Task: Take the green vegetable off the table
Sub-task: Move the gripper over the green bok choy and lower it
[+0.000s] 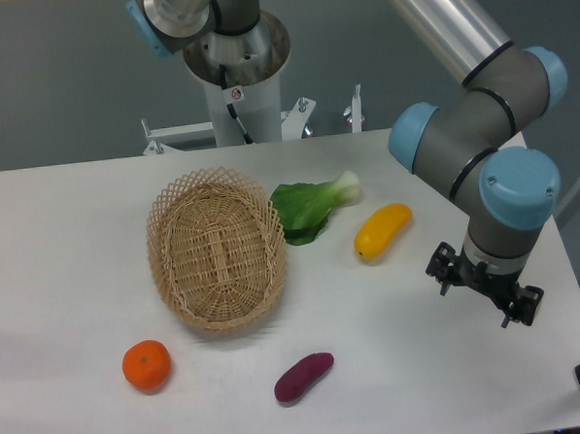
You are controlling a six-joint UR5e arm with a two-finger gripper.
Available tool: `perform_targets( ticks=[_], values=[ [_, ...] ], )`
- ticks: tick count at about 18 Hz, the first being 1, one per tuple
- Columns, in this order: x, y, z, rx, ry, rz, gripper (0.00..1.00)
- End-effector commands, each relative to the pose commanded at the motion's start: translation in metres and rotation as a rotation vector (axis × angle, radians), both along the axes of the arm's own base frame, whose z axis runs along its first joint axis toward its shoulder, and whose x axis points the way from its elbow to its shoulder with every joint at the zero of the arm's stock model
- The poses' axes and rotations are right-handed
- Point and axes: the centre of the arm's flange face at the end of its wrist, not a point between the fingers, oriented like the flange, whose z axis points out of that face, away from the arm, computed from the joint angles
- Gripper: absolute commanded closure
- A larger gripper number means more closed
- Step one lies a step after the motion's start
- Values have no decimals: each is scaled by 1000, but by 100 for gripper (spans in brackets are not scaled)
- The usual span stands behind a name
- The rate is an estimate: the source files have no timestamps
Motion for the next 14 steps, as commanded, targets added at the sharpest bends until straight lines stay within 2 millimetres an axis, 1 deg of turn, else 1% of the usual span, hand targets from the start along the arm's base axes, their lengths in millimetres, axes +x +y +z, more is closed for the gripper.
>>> perform_targets(
  ticks=[3,6,8,10,12,14],
  values=[
    [3,-2,6,-4,1,4,0],
    [17,-11,13,-4,-5,-5,0],
    [32,-19,13,2,-24,-8,0],
    [48,-25,15,47,-64,-12,0],
    [63,-37,17,53,-75,-12,0],
    [79,-46,15,42,-81,-58,0]
  ],
)
